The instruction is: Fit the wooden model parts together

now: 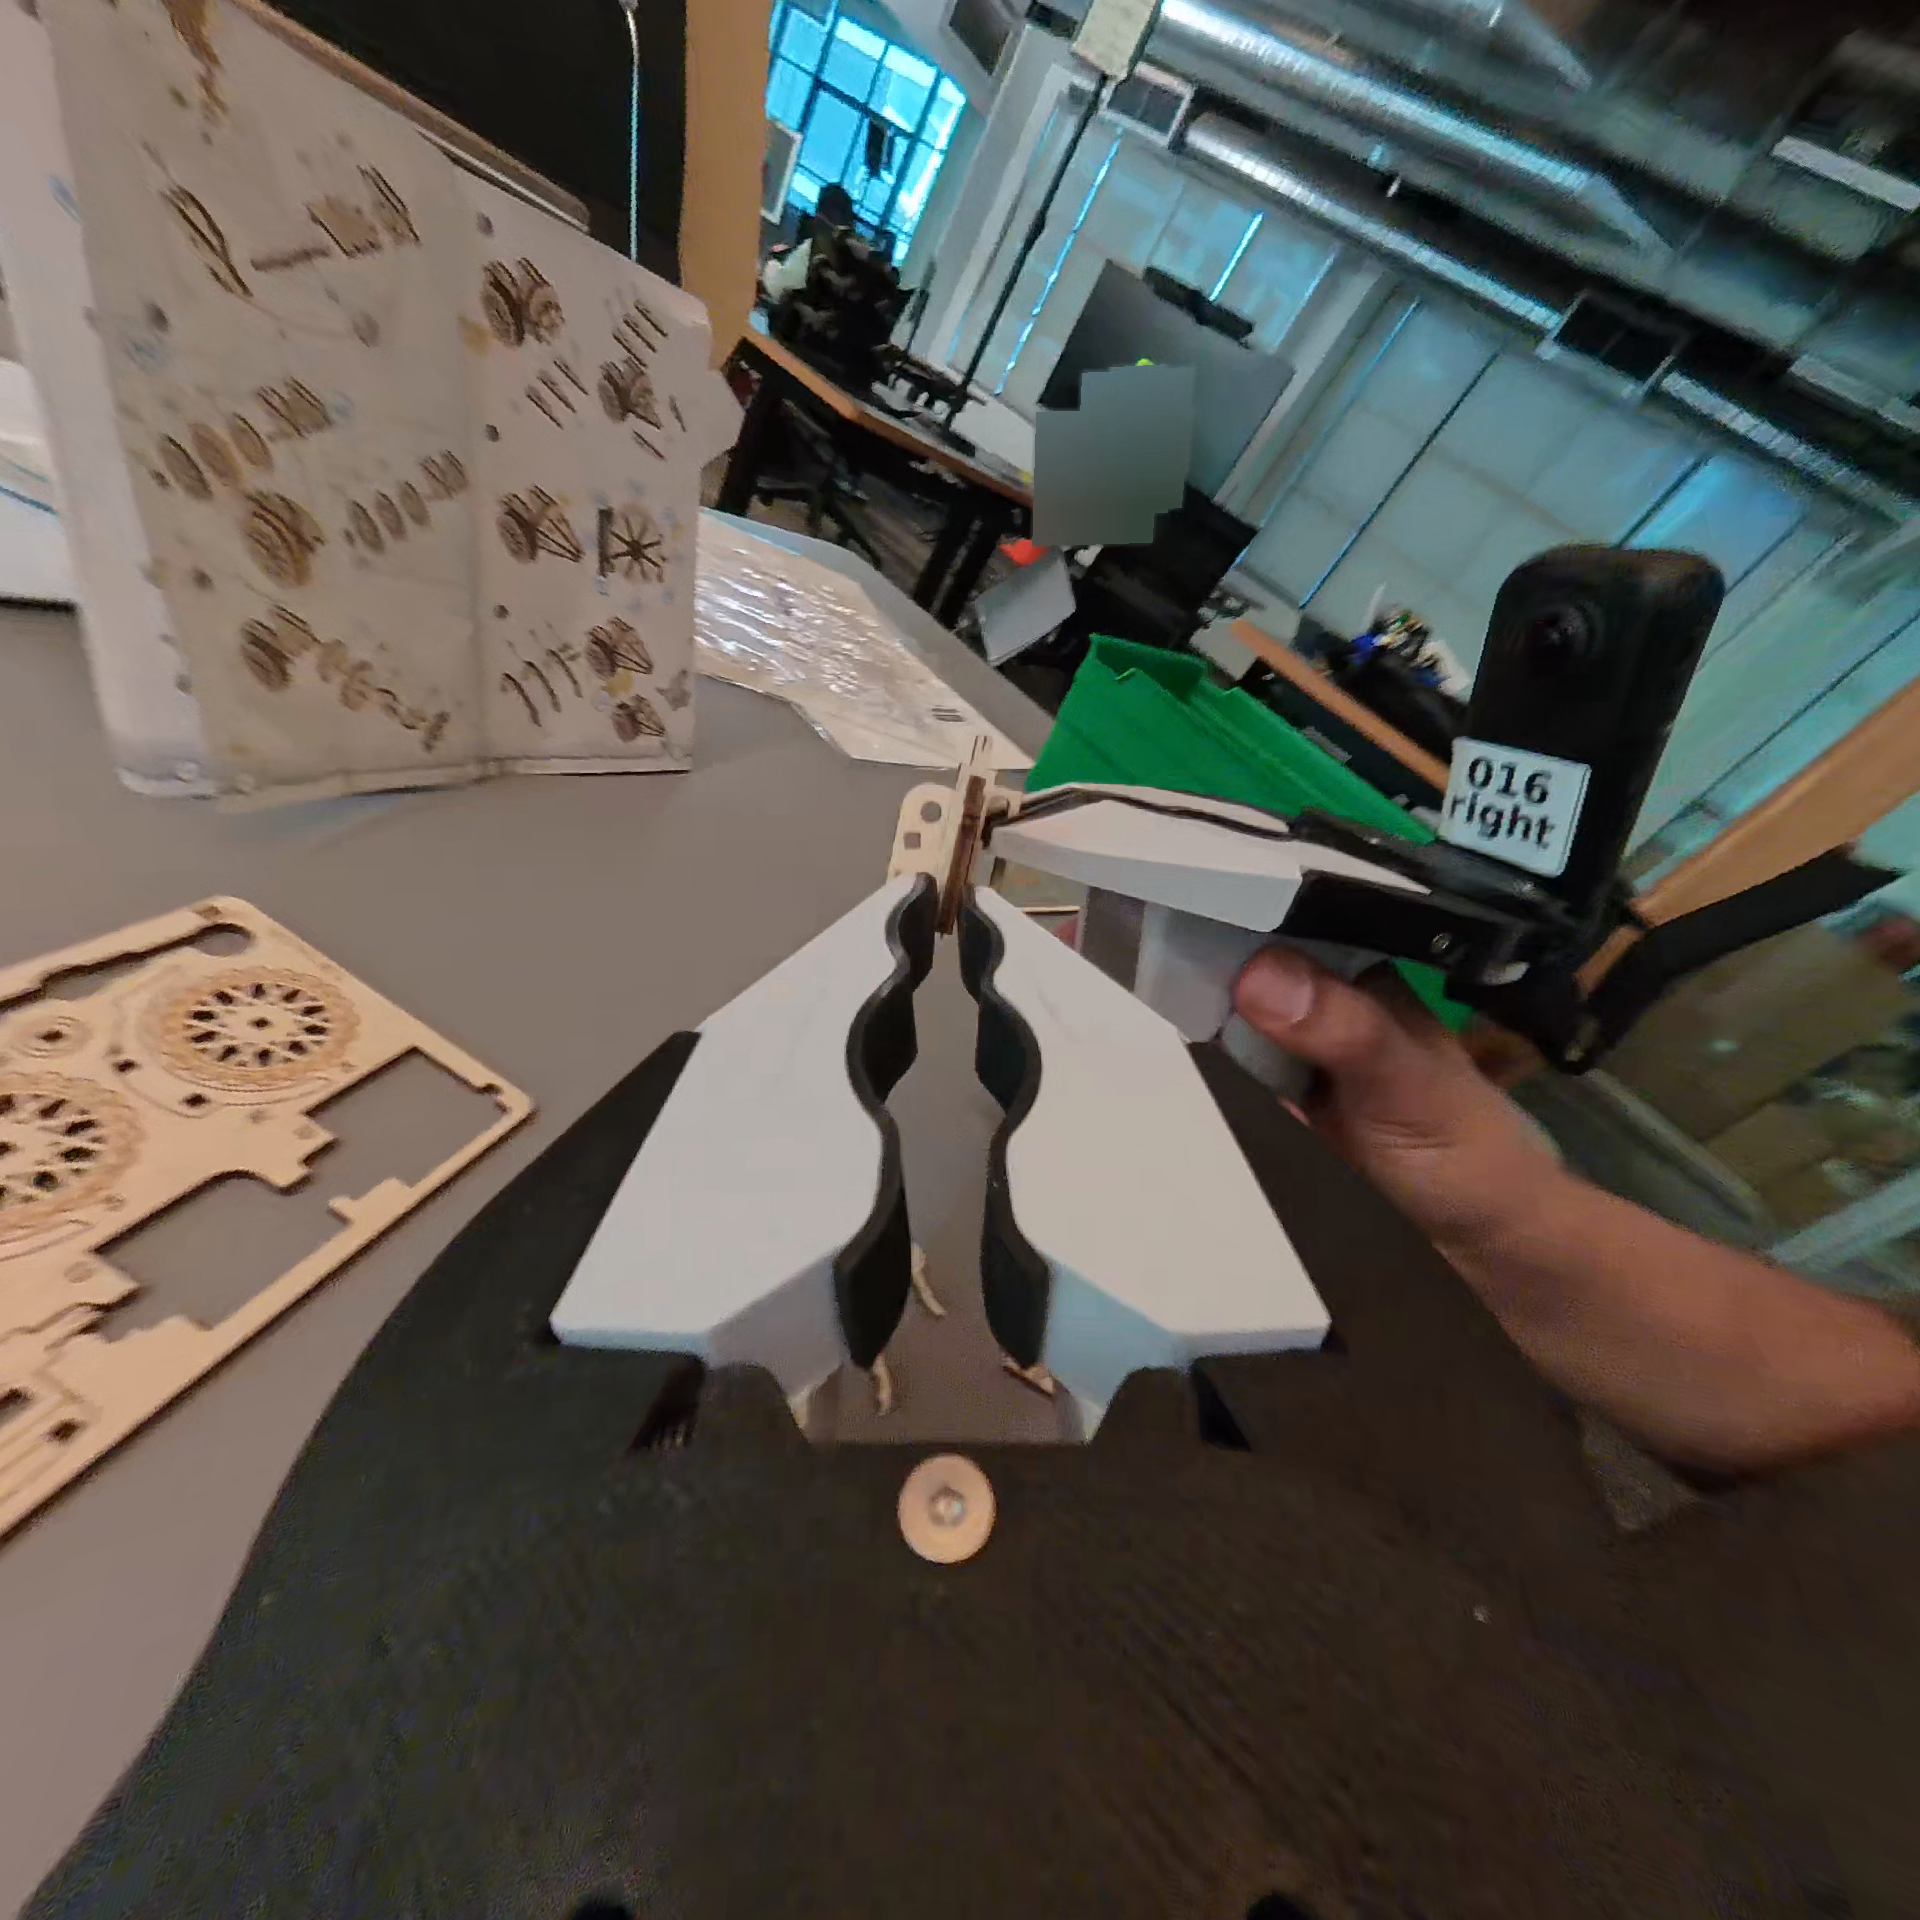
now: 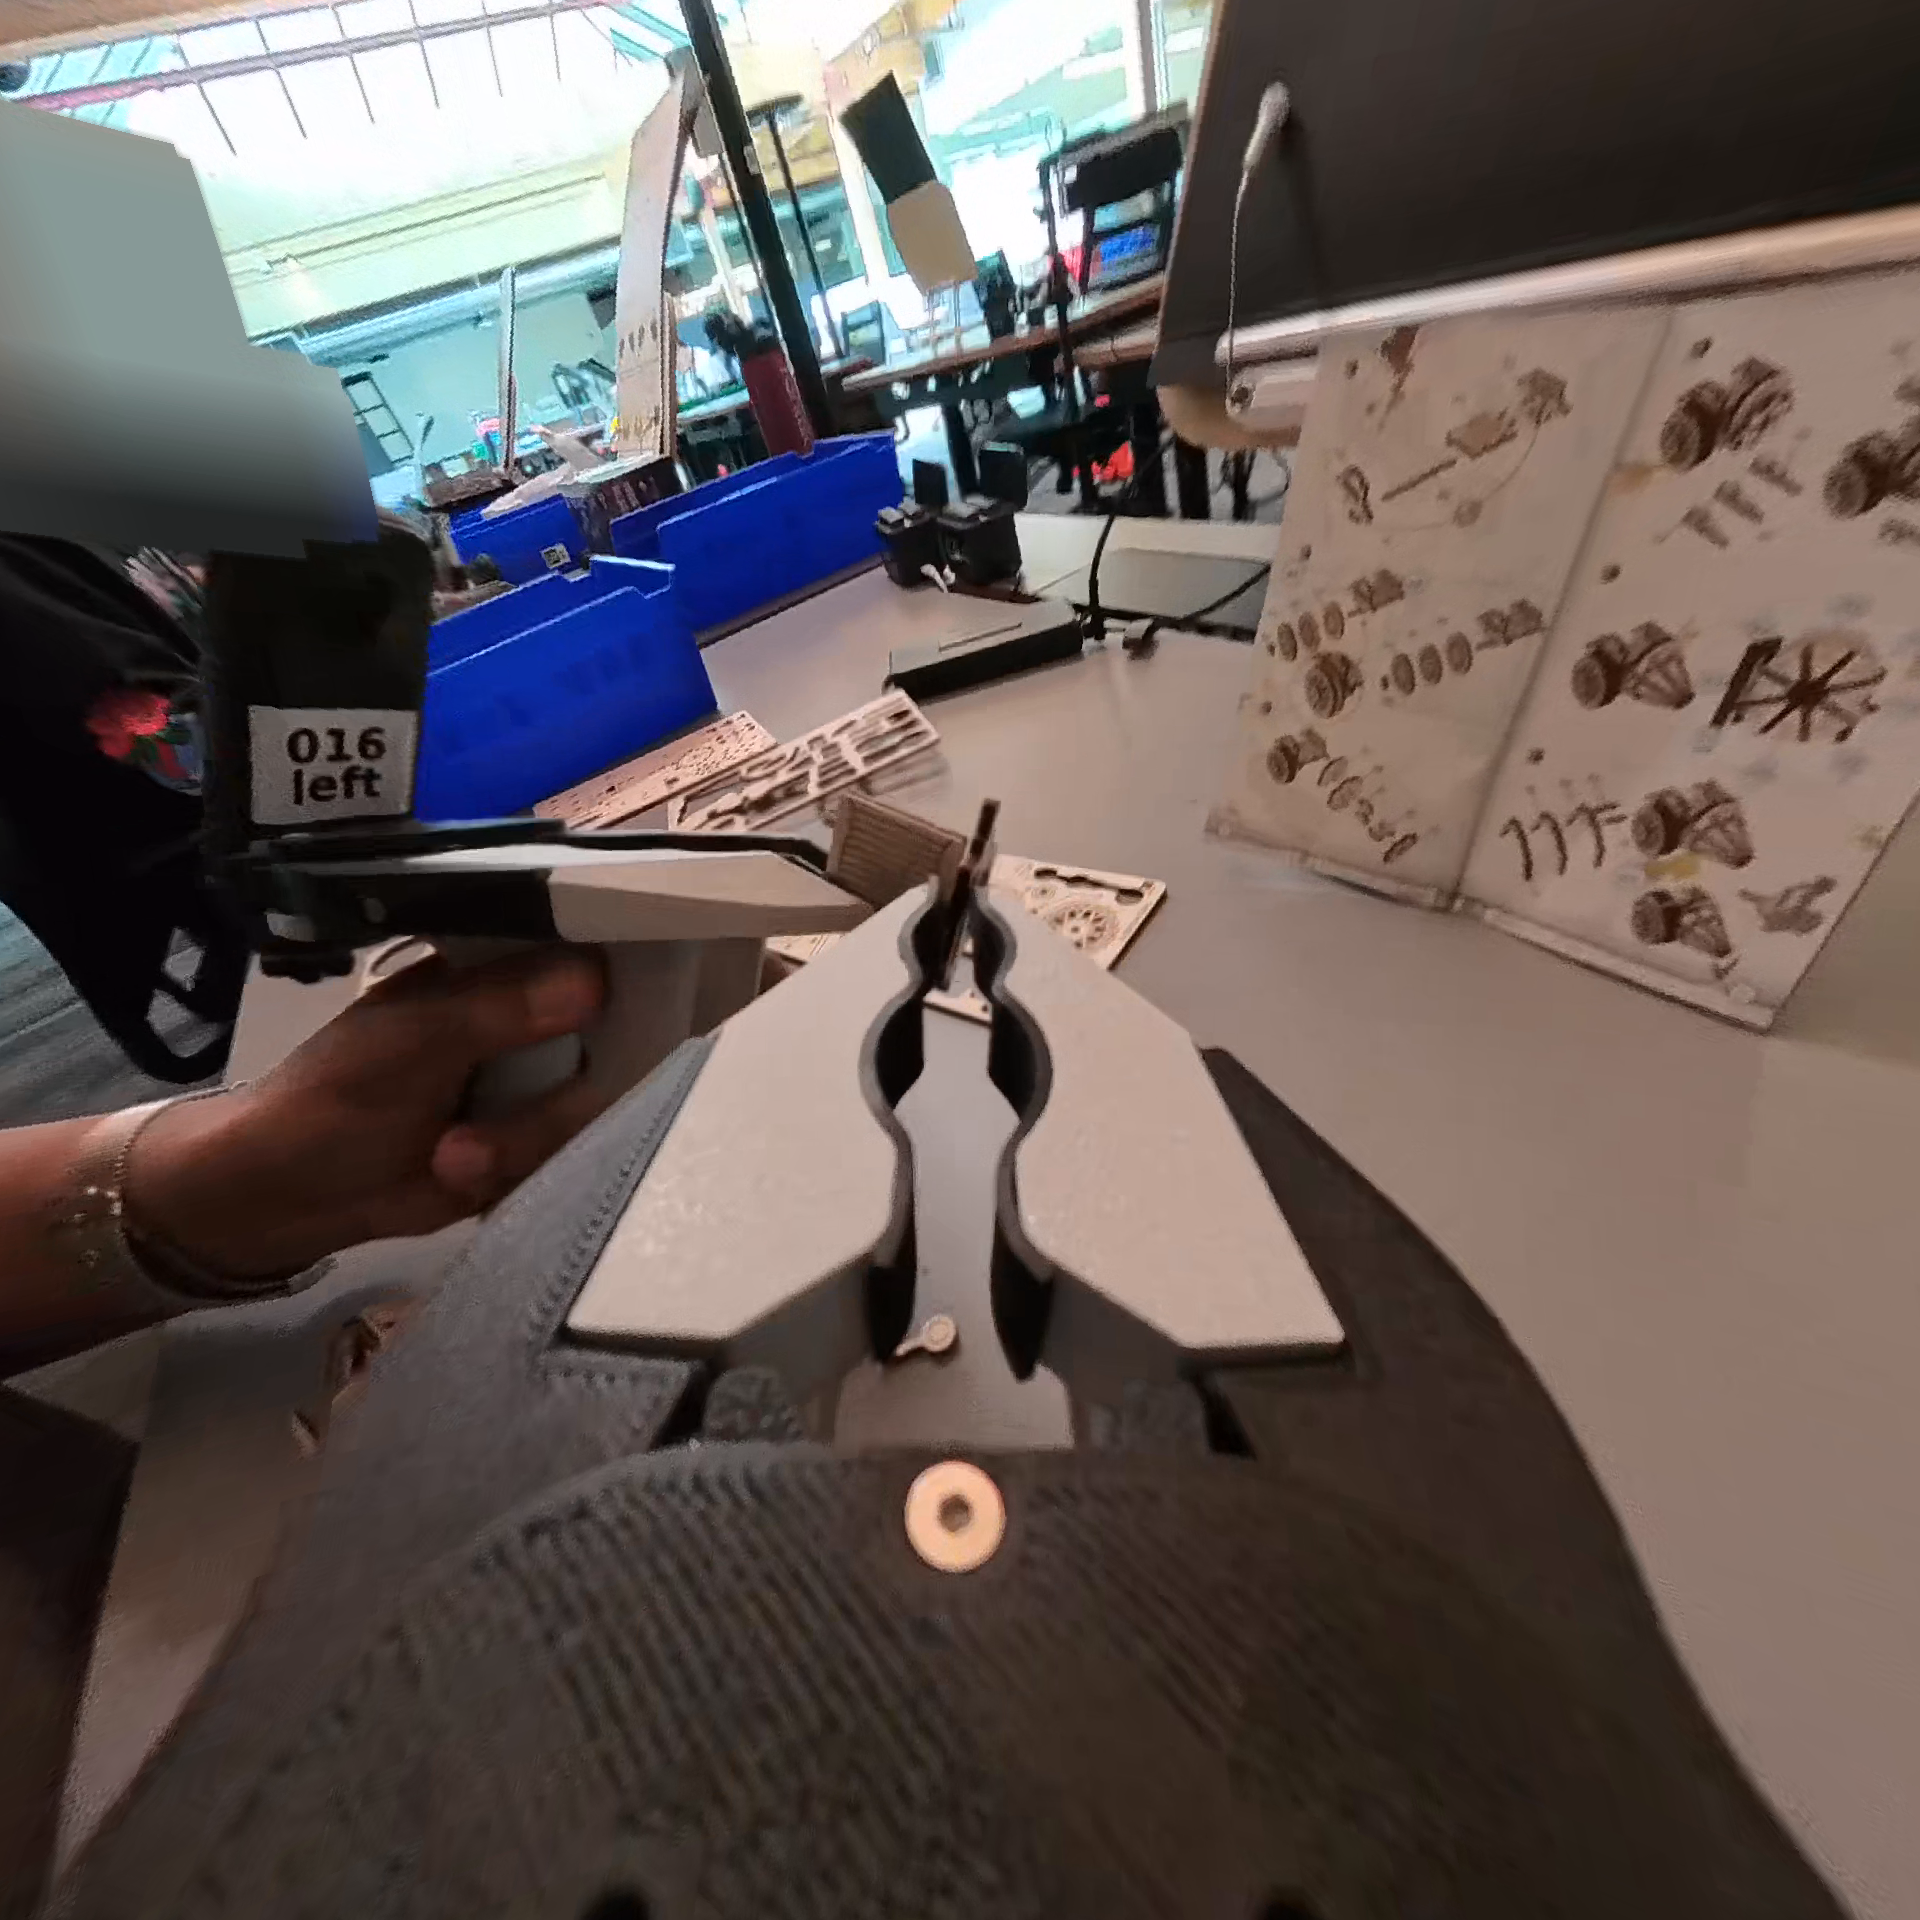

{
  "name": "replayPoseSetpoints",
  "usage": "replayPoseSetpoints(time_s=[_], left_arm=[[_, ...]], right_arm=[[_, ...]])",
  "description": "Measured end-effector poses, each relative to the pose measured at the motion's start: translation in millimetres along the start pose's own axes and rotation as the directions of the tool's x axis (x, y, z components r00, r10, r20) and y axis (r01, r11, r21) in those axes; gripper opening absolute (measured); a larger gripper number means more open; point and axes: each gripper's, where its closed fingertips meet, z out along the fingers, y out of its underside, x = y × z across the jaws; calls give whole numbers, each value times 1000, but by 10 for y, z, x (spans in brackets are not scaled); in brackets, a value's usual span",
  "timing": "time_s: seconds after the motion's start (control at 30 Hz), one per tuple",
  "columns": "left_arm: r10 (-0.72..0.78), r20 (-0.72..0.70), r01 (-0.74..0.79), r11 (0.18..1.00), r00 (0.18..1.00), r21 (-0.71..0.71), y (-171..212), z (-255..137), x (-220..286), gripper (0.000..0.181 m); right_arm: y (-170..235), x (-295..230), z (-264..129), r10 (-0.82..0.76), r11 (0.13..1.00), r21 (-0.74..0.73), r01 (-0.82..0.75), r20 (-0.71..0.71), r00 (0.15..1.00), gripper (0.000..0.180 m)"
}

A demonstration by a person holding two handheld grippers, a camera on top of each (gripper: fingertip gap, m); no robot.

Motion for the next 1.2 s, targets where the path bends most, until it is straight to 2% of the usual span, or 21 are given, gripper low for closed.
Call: replayPoseSetpoints(time_s=[0.1,0.27,0.33,0.4,0.5,0.6,0.67,0.7,0.77,0.83,0.9,0.93,1.0,1.03,1.1,1.2], left_arm=[[74,38,-73,997,997,-30,27,-1,-60,1],[107,70,-101,992,992,-77,92,-2,-156,0],[128,110,-116,987,986,-114,124,-9,-248,0],[127,138,-105,982,982,-157,165,-20,-336,0],[85,155,-54,979,984,-198,227,-25,-407,0],[65,148,-31,974,987,-222,277,-10,-387,0],[33,122,-7,978,992,-209,253,0,-313,0],[31,122,-5,978,992,-207,241,-1,-302,0],[83,149,-45,969,985,-242,319,11,-360,0],[58,142,-22,971,988,-238,324,15,-344,0],[67,139,-35,973,988,-227,289,12,-319,0],[61,127,-32,975,990,-219,268,13,-283,0],[30,132,-1,976,991,-217,250,15,-258,1],[77,130,-44,969,989,-241,301,24,-276,1],[68,135,-36,972,988,-230,304,22,-290,1],[83,137,-51,974,987,-220,267,15,-292,0]], right_arm=[[139,5,51,86,994,-74,-84,34,996,4],[286,12,88,212,969,-145,-199,82,974,4],[331,41,83,210,965,-175,-193,85,974,13],[269,93,52,102,985,-145,-94,52,993,20],[212,36,51,-230,964,-137,226,-13,973,14],[148,-162,94,-515,856,-102,506,-91,853,0],[223,-124,122,-651,759,-141,636,-157,743,0],[397,-13,162,-673,735,-236,636,-137,727,0],[543,72,188,-615,765,-314,562,-101,782,0],[384,6,150,-591,791,-268,550,-104,800,0],[196,-134,111,-618,784,-163,600,-107,779,0],[205,-156,115,-632,773,-152,616,-102,768,0],[461,33,168,-640,751,-282,597,-87,764,0],[506,70,166,-602,777,-297,555,-94,793,0],[373,5,135,-574,805,-250,539,-95,813,0],[147,-74,77,-601,798,-163,580,-139,787,0]])
